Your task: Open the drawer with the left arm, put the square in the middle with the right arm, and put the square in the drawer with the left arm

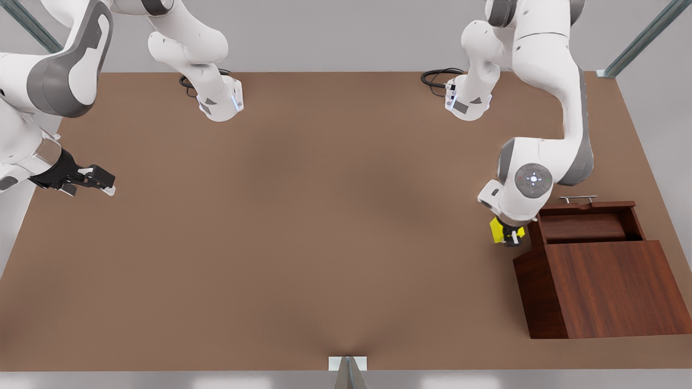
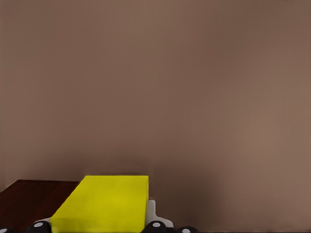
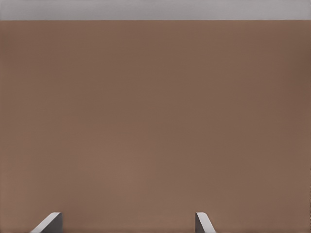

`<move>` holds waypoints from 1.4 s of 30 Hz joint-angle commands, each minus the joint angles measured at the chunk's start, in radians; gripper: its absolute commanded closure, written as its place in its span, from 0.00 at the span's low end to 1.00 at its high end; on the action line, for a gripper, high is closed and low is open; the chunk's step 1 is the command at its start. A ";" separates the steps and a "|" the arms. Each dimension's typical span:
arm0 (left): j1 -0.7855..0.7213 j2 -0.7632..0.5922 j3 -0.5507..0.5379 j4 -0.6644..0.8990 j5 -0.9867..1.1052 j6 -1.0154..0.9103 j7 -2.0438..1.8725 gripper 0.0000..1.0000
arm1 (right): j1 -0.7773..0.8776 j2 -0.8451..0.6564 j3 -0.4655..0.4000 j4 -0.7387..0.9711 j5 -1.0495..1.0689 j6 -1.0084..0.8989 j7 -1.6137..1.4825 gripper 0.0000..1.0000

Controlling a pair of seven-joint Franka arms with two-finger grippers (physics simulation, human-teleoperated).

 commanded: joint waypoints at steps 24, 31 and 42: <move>0.212 0.057 0.189 -0.025 -0.048 0.008 0.492 0.00 | -0.001 0.001 0.000 0.000 0.001 0.002 0.002 0.00; 0.201 0.025 0.175 0.044 -0.053 -0.170 0.110 0.00 | 0.000 0.001 0.000 0.000 0.003 0.008 0.002 0.00; 0.380 -0.102 -0.414 0.293 -0.074 -0.221 -1.358 0.00 | 0.000 0.001 0.001 0.000 0.003 0.008 0.002 0.00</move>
